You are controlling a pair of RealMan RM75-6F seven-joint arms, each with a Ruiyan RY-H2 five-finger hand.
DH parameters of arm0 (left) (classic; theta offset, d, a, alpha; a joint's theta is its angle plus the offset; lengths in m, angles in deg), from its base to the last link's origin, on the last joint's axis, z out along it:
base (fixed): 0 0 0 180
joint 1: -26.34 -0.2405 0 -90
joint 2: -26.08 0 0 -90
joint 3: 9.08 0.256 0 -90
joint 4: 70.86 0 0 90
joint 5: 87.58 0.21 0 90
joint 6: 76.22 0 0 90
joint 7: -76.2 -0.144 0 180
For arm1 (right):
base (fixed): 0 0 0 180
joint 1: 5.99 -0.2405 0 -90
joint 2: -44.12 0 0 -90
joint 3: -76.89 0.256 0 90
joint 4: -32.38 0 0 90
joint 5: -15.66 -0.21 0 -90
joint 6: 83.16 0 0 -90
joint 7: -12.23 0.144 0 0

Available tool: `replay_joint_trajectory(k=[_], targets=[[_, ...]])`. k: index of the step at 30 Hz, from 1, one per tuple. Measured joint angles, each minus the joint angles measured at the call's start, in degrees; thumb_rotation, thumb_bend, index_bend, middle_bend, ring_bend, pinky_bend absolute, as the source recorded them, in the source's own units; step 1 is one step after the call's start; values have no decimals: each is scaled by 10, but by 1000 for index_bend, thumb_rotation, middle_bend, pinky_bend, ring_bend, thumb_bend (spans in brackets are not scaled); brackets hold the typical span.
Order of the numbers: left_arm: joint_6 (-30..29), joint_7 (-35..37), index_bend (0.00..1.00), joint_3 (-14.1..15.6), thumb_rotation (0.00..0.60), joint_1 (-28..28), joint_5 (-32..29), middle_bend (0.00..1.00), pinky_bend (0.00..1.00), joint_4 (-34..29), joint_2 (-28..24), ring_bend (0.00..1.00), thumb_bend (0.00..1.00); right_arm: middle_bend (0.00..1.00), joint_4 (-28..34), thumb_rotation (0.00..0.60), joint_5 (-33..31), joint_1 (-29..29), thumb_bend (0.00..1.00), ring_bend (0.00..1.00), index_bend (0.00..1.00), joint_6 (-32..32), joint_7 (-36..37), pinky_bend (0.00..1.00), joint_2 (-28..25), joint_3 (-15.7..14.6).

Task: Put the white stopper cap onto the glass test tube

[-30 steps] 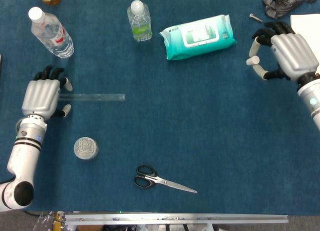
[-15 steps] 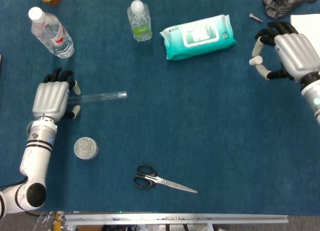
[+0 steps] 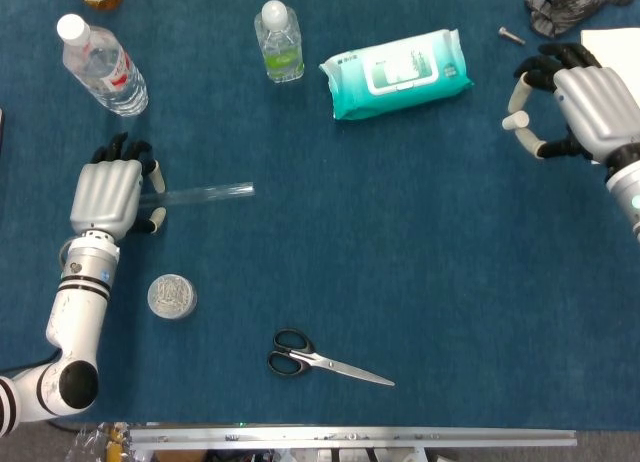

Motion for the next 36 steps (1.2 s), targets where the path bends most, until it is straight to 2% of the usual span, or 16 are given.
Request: replay_joint_trajectory(k=[11, 22, 25, 32, 36], targets=[[3, 19, 556, 1, 600, -2, 14, 234, 114, 20, 0, 12, 321, 299, 1, 600, -4, 0, 294, 116, 564, 2, 2, 93, 0, 0], [12, 31, 554, 21, 600, -17, 35, 229, 114, 11, -60, 12, 328, 299, 8, 600, -10, -1, 293, 116, 564, -3, -8, 93, 1, -1], [18, 41, 540, 24, 600, -20, 38, 223, 114, 10, -74, 12, 327, 299, 11, 600, -12, -2, 293, 116, 564, -4, -11, 93, 2, -2], [44, 50, 399, 23, 600, -13, 36, 166, 114, 12, -79, 0, 327, 299, 16, 600, -15, -1, 293, 116, 563, -8, -13, 93, 1, -2], [46, 45, 393, 22, 600, -10, 34, 159, 114, 10, -72, 0, 326, 299, 16, 600, -14, 0, 294, 116, 564, -8, -11, 93, 0, -2]])
